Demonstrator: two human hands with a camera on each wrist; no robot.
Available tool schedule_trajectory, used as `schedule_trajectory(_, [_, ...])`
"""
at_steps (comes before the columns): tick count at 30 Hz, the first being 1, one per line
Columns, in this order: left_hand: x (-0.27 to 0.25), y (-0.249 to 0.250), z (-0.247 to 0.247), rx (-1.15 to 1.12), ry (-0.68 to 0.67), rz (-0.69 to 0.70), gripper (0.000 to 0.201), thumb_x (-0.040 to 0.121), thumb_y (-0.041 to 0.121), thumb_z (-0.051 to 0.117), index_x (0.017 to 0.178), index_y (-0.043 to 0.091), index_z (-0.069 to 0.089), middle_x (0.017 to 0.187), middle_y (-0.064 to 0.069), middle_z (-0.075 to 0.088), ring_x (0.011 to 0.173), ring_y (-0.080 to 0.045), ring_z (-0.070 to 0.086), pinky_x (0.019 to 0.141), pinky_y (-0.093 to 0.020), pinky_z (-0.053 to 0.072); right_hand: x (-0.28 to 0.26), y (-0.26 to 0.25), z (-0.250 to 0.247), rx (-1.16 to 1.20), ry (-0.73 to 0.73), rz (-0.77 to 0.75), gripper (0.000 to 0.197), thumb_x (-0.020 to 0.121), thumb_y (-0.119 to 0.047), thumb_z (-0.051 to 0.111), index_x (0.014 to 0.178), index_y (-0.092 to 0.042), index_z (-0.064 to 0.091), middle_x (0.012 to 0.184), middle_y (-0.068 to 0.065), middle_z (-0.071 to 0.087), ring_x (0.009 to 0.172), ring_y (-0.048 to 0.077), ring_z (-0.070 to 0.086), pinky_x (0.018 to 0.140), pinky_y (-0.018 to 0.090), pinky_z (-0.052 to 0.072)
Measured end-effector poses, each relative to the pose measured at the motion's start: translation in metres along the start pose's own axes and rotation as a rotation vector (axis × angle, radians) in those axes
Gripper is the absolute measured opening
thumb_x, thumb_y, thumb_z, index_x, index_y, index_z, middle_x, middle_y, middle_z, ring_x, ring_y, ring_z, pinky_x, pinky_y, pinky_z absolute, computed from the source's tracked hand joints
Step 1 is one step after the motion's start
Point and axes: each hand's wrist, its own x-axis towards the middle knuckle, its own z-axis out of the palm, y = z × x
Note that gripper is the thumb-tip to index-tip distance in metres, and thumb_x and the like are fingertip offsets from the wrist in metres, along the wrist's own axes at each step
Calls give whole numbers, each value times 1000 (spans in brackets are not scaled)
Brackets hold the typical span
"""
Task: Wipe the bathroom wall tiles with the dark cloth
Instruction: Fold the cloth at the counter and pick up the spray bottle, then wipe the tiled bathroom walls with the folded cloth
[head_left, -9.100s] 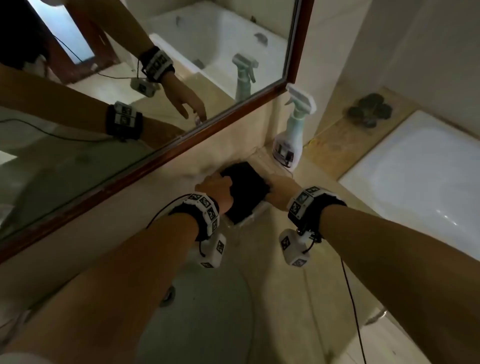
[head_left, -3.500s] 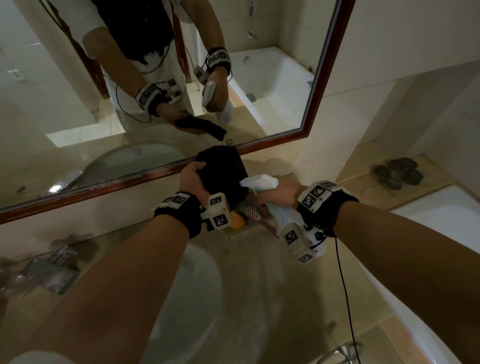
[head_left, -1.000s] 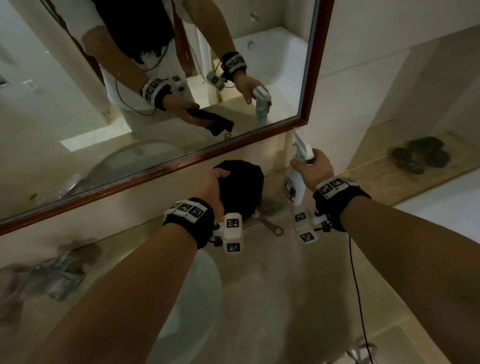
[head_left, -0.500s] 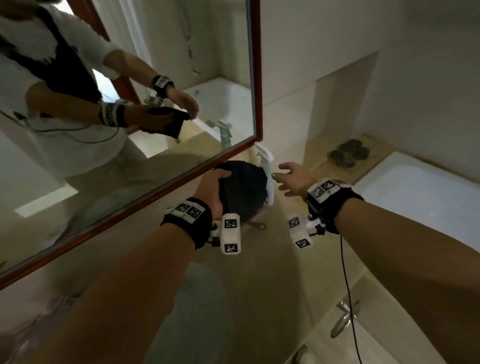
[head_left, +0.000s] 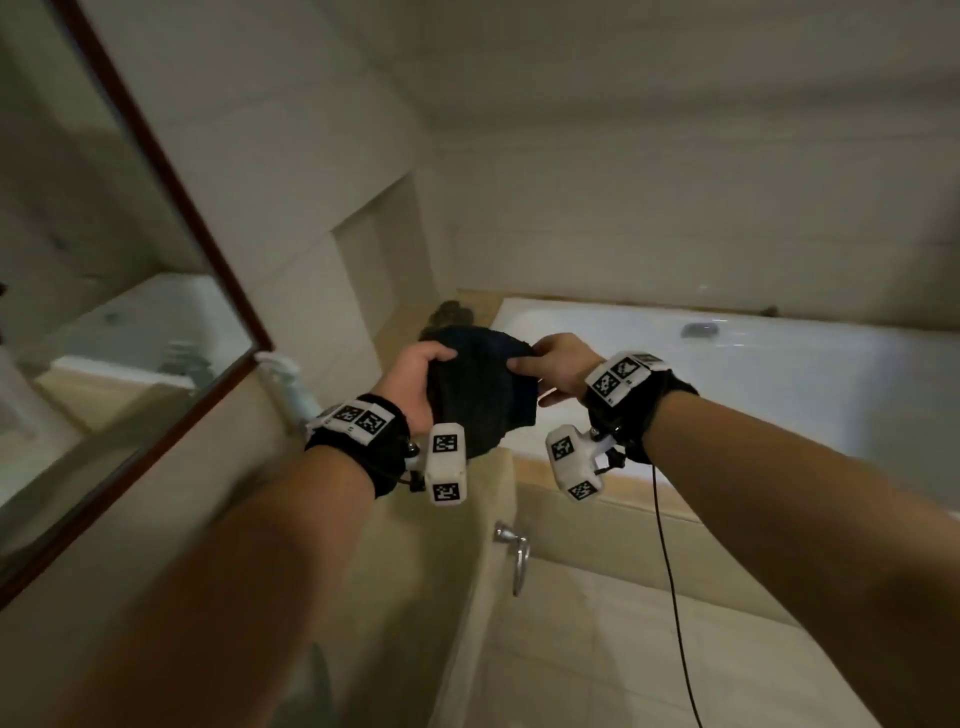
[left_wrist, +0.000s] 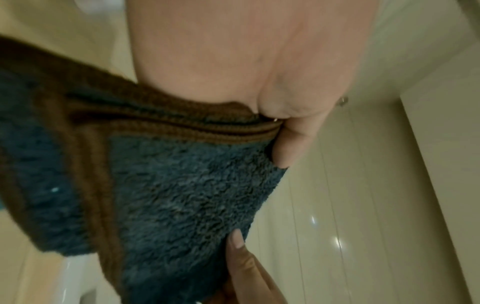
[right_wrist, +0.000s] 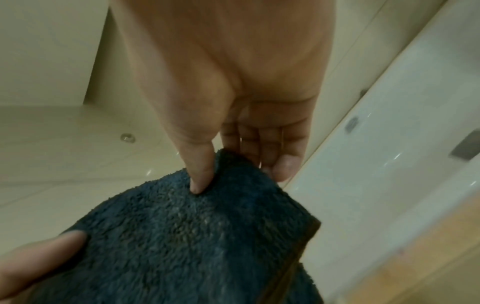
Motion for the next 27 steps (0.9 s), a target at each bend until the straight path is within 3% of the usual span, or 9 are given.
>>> schedule_trajectory(3, [5,-23,89,114,-128,-49,44,88,21,52,128,7,63,121,-19,68,117,-39,61,101,-53,45,-47,40,-82,-14,185,70,33,85,-33,75,100,-6,64,94,12,69,85,26,69,69,36,62])
schedule_trajectory(8, [-17,-76,248,189,-346,-106,38,93,17,47,124,5,65,114,-19,71,102,-36,68,90,-48,50,-151,115,-208,249,391,184,40,77,-30,82,105,-9,63,104,11,70,97,29,69,82,49,59])
schedule_trajectory(12, [-56,-132,377,247,-538,-167,32,95,14,41,110,1,66,97,-19,75,79,-33,74,76,-43,50,-272,172,-296,342,510,243,48,75,-10,83,116,-8,58,107,14,70,96,34,69,83,51,58])
schedule_trajectory(14, [-83,-163,441,269,-648,-204,32,96,15,40,107,1,67,94,-19,75,78,-32,74,75,-42,50,-337,196,-340,326,601,239,47,75,-1,81,116,-7,59,108,14,69,97,35,69,87,53,56])
schedule_trajectory(17, [-125,-209,530,315,-838,-267,35,98,16,38,105,-1,67,93,-19,75,79,-32,74,78,-43,49,-434,223,-397,224,749,267,53,72,-3,83,118,-13,59,113,12,68,101,32,67,90,52,55])
schedule_trajectory(21, [-182,-269,626,408,-1047,-352,36,97,16,37,108,-2,66,96,-20,74,82,-33,74,82,-45,48,-556,262,-441,164,926,316,52,69,-6,83,116,-18,63,110,10,71,100,30,69,90,51,56])
schedule_trajectory(25, [-228,-333,702,520,-1221,-457,44,95,16,42,133,0,57,120,-22,66,104,-35,65,95,-48,47,-656,302,-454,180,1068,373,50,70,-6,83,115,-18,62,114,9,69,104,28,67,93,50,54])
schedule_trajectory(27, [-251,-362,732,572,-1305,-500,39,98,16,39,125,-2,61,110,-22,70,95,-35,70,91,-47,48,-696,322,-457,188,1146,408,56,72,-4,82,122,-17,60,117,8,68,108,27,65,96,50,52])
